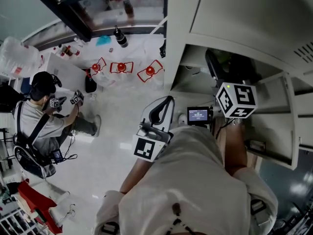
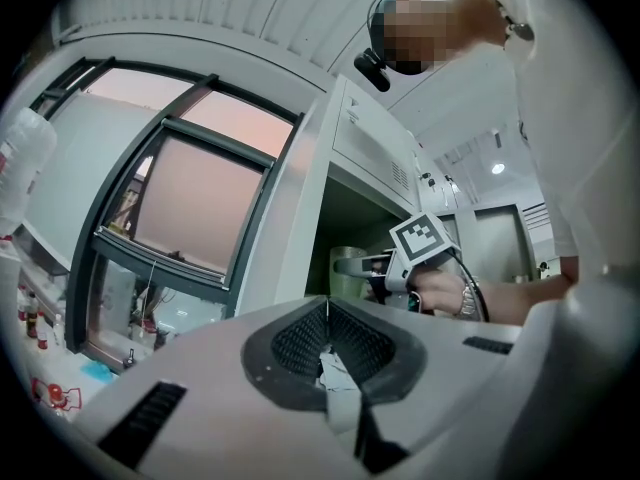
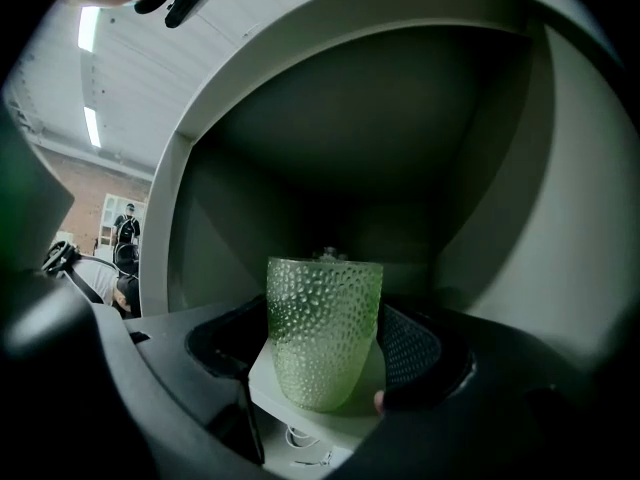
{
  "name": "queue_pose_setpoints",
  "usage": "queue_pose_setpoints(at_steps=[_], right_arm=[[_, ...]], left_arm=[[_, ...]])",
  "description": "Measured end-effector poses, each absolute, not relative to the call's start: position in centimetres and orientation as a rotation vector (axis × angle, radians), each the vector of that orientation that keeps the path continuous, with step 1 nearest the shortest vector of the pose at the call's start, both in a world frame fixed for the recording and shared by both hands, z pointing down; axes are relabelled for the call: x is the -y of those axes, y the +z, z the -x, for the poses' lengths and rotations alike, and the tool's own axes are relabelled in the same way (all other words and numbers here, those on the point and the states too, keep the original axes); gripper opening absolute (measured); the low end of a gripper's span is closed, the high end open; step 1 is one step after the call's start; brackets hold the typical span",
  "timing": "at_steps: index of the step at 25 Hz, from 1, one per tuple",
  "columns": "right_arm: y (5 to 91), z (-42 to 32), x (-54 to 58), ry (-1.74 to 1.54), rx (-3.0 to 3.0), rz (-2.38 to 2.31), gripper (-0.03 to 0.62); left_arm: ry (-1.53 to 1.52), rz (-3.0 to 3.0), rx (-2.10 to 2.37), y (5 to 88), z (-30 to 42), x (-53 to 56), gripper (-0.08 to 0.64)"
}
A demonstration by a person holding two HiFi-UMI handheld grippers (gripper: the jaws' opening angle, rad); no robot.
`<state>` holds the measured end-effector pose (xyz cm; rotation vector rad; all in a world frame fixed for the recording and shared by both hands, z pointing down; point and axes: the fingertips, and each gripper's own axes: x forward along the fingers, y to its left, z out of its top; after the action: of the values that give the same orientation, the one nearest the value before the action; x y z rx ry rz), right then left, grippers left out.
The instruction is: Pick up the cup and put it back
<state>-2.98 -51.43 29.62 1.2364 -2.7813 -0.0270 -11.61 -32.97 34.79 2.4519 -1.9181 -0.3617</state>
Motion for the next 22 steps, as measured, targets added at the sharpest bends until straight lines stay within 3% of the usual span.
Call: queue_pose_setpoints(at_steps=[22], right_arm=[[30.0, -2.7, 38.2, -0.007, 2.647, -1.585, 0.337]], left_arm=[[-0.288, -2.710, 1.472, 36.1, 10.1, 27.3, 0.009]])
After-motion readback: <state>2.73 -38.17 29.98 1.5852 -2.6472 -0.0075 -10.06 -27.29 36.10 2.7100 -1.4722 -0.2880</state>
